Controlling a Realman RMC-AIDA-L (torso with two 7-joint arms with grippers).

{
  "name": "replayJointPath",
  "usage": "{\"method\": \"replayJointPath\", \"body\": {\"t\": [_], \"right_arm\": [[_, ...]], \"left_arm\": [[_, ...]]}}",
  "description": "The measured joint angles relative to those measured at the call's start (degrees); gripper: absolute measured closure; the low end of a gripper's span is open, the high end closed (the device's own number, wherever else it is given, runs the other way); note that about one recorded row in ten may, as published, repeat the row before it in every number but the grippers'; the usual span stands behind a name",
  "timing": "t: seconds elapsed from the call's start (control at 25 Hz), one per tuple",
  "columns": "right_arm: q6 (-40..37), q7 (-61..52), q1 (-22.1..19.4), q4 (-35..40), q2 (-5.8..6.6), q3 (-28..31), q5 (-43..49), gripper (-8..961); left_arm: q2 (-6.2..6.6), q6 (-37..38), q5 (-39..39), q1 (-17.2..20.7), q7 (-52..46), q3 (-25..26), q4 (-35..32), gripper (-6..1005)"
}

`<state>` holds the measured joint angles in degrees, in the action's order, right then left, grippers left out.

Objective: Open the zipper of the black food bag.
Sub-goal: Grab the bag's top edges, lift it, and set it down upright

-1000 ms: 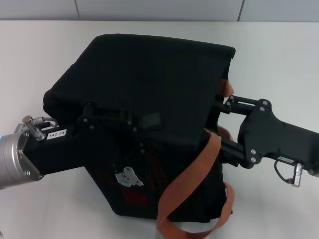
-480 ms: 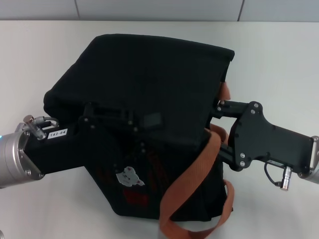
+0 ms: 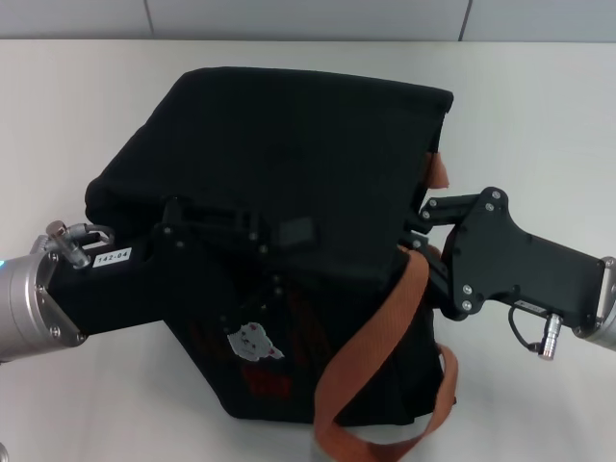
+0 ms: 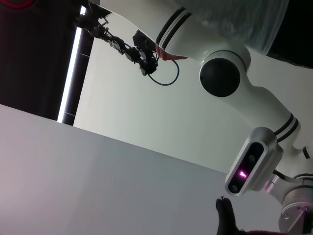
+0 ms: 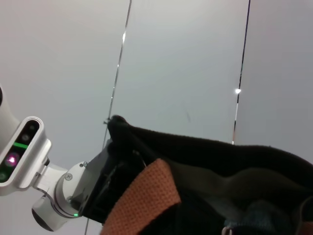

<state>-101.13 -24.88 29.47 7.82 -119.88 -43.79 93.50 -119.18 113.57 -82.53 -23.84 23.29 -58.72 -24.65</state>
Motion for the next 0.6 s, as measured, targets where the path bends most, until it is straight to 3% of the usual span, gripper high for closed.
{"method": "replayJointPath", "body": {"t": [0.24, 0.6], "right_arm": [[0.14, -0.41, -0.19, 0.01, 0.07, 0.47, -0.08, 888], [-1.72, 0.99, -0.86, 0.66, 0.38, -0.04, 0.14, 942]], "left_arm": [[0.00, -0.02, 0.00, -0.07, -0.08, 0.00, 0.04, 901], [0.00, -0.07, 0.00, -0.07, -0.09, 0.01, 0.13, 900]]}}
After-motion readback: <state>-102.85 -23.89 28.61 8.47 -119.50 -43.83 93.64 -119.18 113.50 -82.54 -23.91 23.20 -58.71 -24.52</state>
